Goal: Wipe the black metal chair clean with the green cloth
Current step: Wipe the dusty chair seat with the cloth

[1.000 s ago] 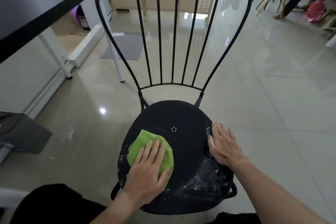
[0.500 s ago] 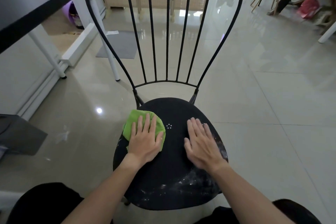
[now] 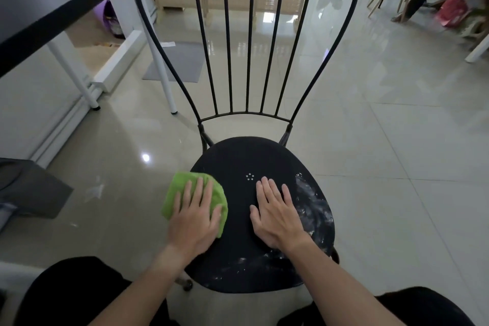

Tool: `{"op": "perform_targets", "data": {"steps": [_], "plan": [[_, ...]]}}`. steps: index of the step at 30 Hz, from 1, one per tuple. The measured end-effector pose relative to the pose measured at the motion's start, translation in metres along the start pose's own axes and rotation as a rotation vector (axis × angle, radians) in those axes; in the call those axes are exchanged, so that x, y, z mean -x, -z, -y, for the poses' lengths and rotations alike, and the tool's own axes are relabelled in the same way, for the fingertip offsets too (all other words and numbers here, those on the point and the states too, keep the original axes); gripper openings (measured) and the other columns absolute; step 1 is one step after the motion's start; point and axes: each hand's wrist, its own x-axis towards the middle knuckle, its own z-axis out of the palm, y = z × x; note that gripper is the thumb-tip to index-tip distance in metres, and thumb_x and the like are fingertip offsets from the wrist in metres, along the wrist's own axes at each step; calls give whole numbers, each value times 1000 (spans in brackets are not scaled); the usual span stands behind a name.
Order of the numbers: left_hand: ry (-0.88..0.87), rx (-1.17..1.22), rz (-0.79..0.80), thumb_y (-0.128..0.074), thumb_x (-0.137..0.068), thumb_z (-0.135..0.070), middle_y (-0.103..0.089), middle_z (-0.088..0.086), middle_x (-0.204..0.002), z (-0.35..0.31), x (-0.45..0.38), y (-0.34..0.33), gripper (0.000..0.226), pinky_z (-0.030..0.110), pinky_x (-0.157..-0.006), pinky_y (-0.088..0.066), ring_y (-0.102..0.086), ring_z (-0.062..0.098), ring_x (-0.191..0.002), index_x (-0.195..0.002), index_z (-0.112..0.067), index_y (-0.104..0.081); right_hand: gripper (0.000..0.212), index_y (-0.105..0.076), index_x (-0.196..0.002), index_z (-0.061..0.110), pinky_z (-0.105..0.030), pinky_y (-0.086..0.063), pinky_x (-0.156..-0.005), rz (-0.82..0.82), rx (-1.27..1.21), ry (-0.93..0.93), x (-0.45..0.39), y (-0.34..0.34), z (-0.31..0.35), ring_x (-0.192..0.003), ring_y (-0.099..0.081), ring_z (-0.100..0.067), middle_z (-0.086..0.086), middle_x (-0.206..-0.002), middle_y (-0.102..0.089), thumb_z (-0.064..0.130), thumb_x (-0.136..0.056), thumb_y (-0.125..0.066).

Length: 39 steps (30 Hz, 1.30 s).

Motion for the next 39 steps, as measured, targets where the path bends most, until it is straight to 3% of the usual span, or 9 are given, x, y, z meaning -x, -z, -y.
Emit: {"op": "perform_targets", "data": {"steps": [4,8,10,18,21,24,29,35,39], "plan": [[15,6,20,-21,-94,-51,-32,15,-158,-29,-28,1,72,59,-116,-26,-29,41,-145,-154,-12,-31,81,-13,-155,6,-46,2,-122,-9,-2,-7,0,0,-1,-152,-6,-22,-11,-164,-11,45,-86,1],[-285,-41,54,-22,-100,-53,-9,2,-166,-31,17,1,68,49,-122,-12,-8,27,-153,-158,-20,-13,71,-30,-151,3,-42,-5,-121,-44,7,-22,2,-5,-2,-148,-25,-25,-13,-159,-29,40,-92,-17],[-358,-29,46,-25,-100,-54,-10,-4,-165,-19,41,3,67,43,-120,-10,-10,22,-153,-158,-23,-14,68,-33,-150,3,-43,-4,-117,-53,-2,-25,2,-7,-2,-147,-28,-26,-13,-157,-32,39,-93,-23],[34,15,8,-2,-88,-58,-10,-1,-166,7,-30,7,77,45,-124,-7,-6,25,-153,-158,-26,-9,76,-13,-156,6,-35,4,-122,-74,-66,-1,4,-10,-3,-152,-4,-22,-11,-164,-9,46,-91,-7],[64,28,56,1,-86,-57,-7,6,-166,-6,-57,6,82,50,-124,-4,-3,32,-152,-159,-20,-7,78,-10,-156,7,-33,7,-121,-66,-80,-9,2,-8,-1,-152,-1,-21,-11,-164,-7,47,-89,-2],[-84,-22,40,-7,-93,-55,-12,10,-165,-14,-47,7,76,50,-123,-7,-8,34,-152,-158,-16,-11,78,-12,-156,6,-33,7,-121,-70,-85,3,2,-6,-3,-152,-4,-22,-12,-164,-9,45,-89,-2],[-418,-56,40,-23,-101,-54,-6,-5,-166,-3,37,2,67,42,-121,-7,-3,20,-153,-159,-24,-6,75,-21,-154,3,-35,0,-121,-70,-81,16,2,-5,-5,-151,-13,-23,-13,-162,-18,41,-91,-8],[-440,-109,-45,-43,-93,-48,-39,7,-156,-4,105,-19,64,50,-110,-29,-39,34,-141,-146,-11,-47,73,-26,-152,2,-38,-7,-122,-78,-73,-11,3,-9,-3,-150,-20,-25,-15,-160,-24,39,-91,-12],[-382,-53,-41,-38,-96,-47,-36,5,-157,-7,103,-17,64,46,-112,-28,-35,30,-144,-149,-12,-41,76,-23,-153,3,-37,-5,-123,-86,-71,2,3,-7,-4,-151,-15,-24,-14,-162,-20,40,-89,-8]]}}
